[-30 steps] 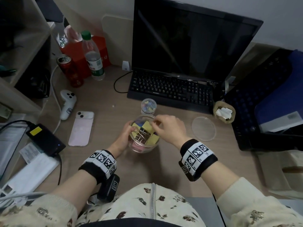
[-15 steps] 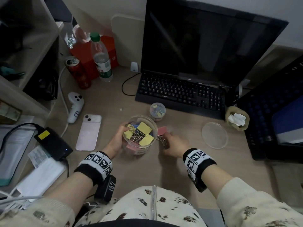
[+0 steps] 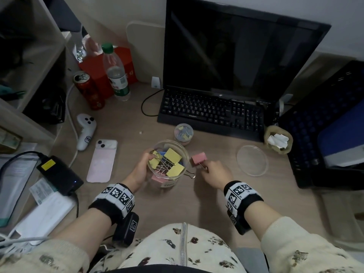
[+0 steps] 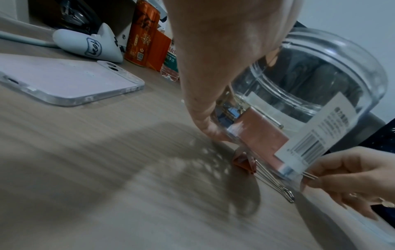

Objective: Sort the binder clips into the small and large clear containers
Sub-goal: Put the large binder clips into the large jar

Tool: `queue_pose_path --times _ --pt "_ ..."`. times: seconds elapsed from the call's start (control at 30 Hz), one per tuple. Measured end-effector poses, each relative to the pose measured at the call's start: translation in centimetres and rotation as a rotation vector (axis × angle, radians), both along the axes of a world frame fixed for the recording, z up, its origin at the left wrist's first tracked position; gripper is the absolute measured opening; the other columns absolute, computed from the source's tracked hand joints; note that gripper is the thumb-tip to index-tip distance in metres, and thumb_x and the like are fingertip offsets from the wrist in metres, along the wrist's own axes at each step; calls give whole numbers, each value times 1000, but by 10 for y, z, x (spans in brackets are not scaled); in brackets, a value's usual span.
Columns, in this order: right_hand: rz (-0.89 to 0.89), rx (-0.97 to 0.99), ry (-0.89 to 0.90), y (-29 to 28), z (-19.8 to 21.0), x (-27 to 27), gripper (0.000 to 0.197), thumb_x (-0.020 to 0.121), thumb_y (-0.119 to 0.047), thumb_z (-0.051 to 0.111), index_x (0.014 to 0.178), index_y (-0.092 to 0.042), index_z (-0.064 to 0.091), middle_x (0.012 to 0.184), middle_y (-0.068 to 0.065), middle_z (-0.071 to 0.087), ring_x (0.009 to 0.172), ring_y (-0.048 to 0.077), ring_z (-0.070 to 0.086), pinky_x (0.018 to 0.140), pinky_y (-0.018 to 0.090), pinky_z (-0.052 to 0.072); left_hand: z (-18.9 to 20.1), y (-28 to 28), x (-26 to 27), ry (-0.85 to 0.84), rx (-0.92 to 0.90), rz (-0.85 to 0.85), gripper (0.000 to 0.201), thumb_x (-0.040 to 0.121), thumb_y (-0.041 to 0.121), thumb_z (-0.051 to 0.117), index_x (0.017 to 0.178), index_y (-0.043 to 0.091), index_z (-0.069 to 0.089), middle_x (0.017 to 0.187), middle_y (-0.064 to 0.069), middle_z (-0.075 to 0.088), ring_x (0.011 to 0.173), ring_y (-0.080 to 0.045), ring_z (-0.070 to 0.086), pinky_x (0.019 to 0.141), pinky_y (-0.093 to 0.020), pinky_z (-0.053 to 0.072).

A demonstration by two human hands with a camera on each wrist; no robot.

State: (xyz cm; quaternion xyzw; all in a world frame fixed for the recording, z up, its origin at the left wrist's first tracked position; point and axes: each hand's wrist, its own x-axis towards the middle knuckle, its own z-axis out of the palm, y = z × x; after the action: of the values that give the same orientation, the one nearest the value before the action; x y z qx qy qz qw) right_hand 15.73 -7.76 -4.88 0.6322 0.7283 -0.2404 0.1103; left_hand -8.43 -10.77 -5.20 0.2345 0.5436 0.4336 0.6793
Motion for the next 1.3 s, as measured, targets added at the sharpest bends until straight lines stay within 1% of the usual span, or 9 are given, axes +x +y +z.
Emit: queue_pose_path --times 0.23,0.33,0.4,0.53,0.7,0.8,1.0,1.13,1.3 --pt "-90 232 170 -4 35 22 27 97 -24 45 104 -22 71 85 3 67 79 28 60 63 33 44 3 -3 21 26 25 -66 45 75 36 43 113 20 60 97 -10 73 88 -29 65 80 -40 50" --pt "-114 460 320 -4 46 32 24 97 -24 49 100 -15 71 89 6 69 80 27 63 67 42 50 6 -5 32 15 34 -94 56 73 36 44 124 15 54 105 -14 68 91 -30 64 75 -39 51" --pt "-119 609 474 -4 52 37 23 96 -24 52 84 -14 69 75 -1 63 67 19 58 59 43 49 6 -7 40 8 42 -101 63 72 36 46 130 11 50 112 -19 65 94 -31 63 73 -37 53" --pt "161 743 709 -13 67 30 35 96 -27 53 70 -9 67 62 -3 60 53 13 52 48 36 45 2 -10 49 15 52 -124 68 71 40 50 131 6 50 113 -25 64 97 -36 62 79 -40 53" --pt "549 577 475 -26 67 22 27 93 -33 58 73 -17 67 64 -5 59 61 18 52 53 29 43 9 -14 61 11 88 -179 64 74 33 45 129 2 51 112 -19 63 93 -26 63 69 -28 55" --pt "608 418 394 -31 67 17 39 93 -45 41 86 -18 69 80 -4 65 80 21 56 67 36 42 11 -14 63 53 124 -220 64 74 30 45 131 0 50 120 -17 61 107 -27 58 85 -32 49" --pt "612 459 311 -37 55 13 16 89 -35 62 92 -25 74 95 -8 65 106 22 51 87 36 21 14 -20 67 91 152 -317 55 81 29 42 129 6 52 117 -18 62 101 -24 61 83 -30 51" --pt "637 500 258 -37 54 11 14 85 -34 65 89 -25 75 97 -8 65 106 24 52 84 36 19 19 -21 67 119 169 -345 58 76 33 40 128 10 54 108 -11 62 96 -20 58 77 -28 47" --pt "607 570 309 -43 58 9 26 89 -38 50 90 -21 70 92 -6 65 92 20 55 76 38 38 18 -21 65 78 165 -323 60 77 33 40 129 8 52 112 -15 62 99 -23 60 82 -31 50"
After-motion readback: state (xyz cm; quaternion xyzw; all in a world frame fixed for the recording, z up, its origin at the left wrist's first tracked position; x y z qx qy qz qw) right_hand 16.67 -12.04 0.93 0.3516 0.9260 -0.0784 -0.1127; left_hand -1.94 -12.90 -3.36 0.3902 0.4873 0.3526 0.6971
